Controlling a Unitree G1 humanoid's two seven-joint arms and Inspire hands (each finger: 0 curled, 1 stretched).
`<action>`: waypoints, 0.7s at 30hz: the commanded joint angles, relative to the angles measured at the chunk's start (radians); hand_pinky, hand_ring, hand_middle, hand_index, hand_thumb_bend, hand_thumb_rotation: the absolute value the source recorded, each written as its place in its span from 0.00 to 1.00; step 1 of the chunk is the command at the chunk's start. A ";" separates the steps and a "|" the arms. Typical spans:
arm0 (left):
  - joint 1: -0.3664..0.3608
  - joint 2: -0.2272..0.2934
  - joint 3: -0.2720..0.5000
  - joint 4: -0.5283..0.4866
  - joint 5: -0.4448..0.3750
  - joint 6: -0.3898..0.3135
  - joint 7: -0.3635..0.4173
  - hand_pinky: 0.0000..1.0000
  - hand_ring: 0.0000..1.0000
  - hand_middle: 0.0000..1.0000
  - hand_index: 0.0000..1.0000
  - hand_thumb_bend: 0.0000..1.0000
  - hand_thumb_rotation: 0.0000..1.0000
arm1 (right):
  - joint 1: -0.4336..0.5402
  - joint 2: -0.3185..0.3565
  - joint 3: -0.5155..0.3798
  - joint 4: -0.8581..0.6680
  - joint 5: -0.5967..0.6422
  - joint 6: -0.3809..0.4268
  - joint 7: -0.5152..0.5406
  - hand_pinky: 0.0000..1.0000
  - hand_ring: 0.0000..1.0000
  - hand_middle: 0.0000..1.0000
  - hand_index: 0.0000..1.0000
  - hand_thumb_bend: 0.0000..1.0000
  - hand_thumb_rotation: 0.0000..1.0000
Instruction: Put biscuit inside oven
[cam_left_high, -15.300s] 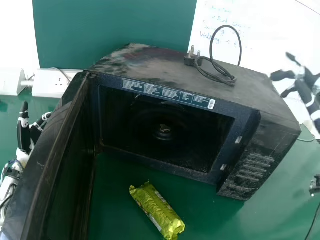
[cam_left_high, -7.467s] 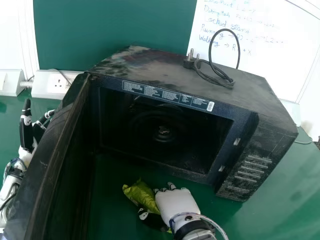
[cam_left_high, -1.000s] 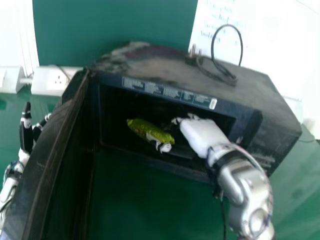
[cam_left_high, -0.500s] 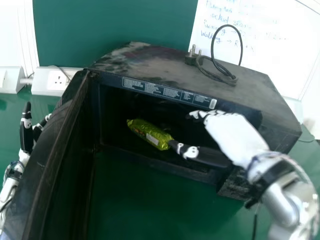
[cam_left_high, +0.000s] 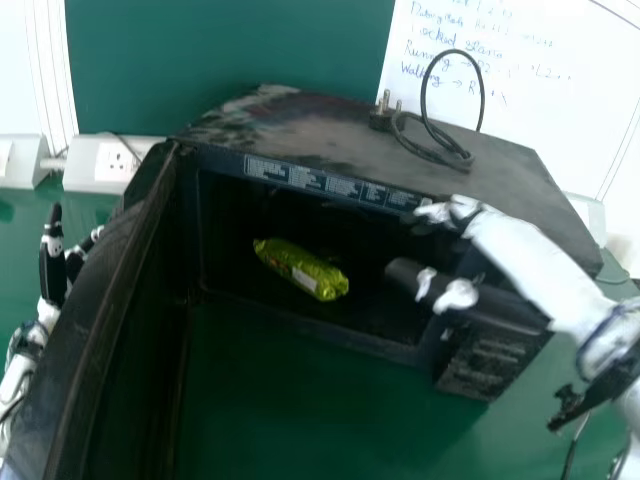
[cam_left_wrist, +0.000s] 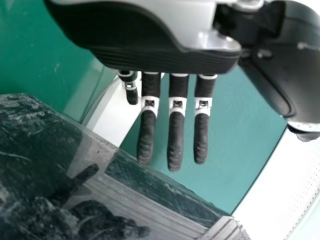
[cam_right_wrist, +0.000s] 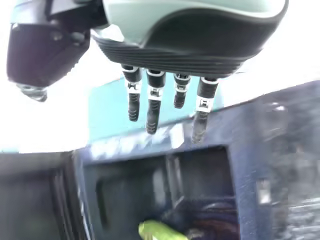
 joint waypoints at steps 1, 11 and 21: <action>0.004 0.008 0.003 0.005 0.005 -0.020 -0.014 0.25 0.32 0.41 0.49 0.52 0.08 | 0.016 -0.013 -0.060 0.013 0.038 0.023 -0.035 0.71 0.77 0.81 0.87 0.80 0.52; 0.010 0.022 -0.025 0.031 0.058 -0.112 -0.085 0.24 0.32 0.41 0.49 0.52 0.08 | 0.053 0.039 -0.109 0.111 0.097 -0.086 -0.262 0.56 0.69 0.79 0.85 0.74 0.37; 0.013 0.041 -0.057 0.067 0.130 -0.225 -0.169 0.25 0.31 0.40 0.49 0.52 0.08 | 0.084 0.012 -0.125 0.191 0.100 -0.118 -0.378 0.58 0.69 0.75 0.79 0.72 0.30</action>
